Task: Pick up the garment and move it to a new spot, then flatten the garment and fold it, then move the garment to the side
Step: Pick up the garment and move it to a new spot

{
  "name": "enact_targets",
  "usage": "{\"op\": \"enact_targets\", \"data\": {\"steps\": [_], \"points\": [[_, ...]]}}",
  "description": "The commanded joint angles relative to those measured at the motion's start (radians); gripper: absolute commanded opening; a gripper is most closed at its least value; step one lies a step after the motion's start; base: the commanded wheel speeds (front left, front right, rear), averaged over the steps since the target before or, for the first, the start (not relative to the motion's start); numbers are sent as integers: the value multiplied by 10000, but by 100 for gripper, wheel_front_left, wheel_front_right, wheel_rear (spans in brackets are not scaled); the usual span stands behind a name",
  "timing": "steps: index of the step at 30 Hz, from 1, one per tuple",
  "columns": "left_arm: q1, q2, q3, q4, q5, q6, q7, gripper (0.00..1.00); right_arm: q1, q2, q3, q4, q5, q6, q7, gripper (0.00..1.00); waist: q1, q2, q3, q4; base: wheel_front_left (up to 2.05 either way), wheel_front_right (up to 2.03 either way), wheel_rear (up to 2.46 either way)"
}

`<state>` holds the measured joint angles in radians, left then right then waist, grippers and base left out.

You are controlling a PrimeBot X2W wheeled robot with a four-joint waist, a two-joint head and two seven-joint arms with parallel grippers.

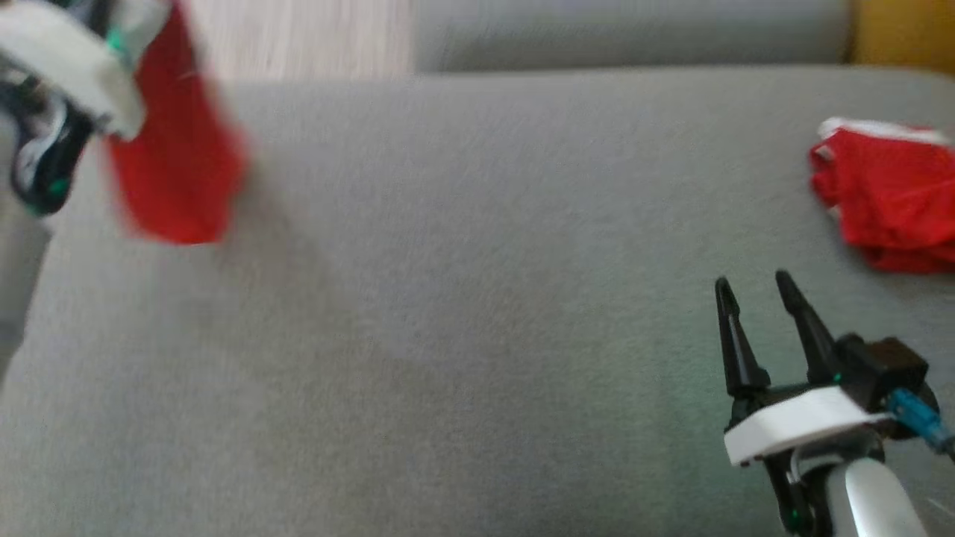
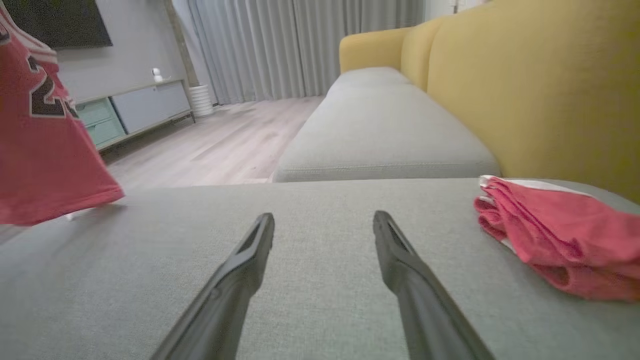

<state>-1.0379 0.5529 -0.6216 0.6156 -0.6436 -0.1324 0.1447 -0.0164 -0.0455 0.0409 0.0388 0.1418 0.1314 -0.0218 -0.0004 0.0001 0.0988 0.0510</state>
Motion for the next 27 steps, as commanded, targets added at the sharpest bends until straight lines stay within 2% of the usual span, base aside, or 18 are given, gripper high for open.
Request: {"op": "enact_targets", "data": {"steps": [1,5,6,10,14,19,24,27], "points": [[-1031,1,410,-692,-353,19,128,0,-70,-47,170,-207,158,-7,-212,100,4,-1,-1129,-727,0,0,0],[-1281,-1023,645,-1228,-1151,230,421,0,100,-47,123,-15,289,-7,-407,100,4,-1,-1329,-1051,0,0,0],[-1281,-1023,645,-1228,-1151,230,421,0,100,-47,123,-15,289,-7,-407,100,4,-1,-1329,-1051,0,0,0],[-1020,-2151,1026,-1569,-2061,827,444,0,233,-47,92,200,382,-7,-579,100,4,-1,-1303,-1257,0,0,0],[35,-2795,1254,-1592,-2535,1423,-10,0,240,-47,153,436,513,-7,-724,100,4,-1,-1086,-1431,0,0,0],[1816,-2807,1590,-778,-2935,1868,-665,0,-94,-47,328,581,626,-7,-903,100,4,-1,-386,-1751,0,0,0],[2813,-2248,2191,622,-3040,2165,-1666,0,-595,-47,429,690,593,-7,-1043,100,4,-1,462,-2097,0,0,0],[2982,-2023,2564,1260,-3191,2123,-2194,0,-796,-47,431,753,572,-7,-1131,100,4,-1,828,-2208,0,0,0]]}}
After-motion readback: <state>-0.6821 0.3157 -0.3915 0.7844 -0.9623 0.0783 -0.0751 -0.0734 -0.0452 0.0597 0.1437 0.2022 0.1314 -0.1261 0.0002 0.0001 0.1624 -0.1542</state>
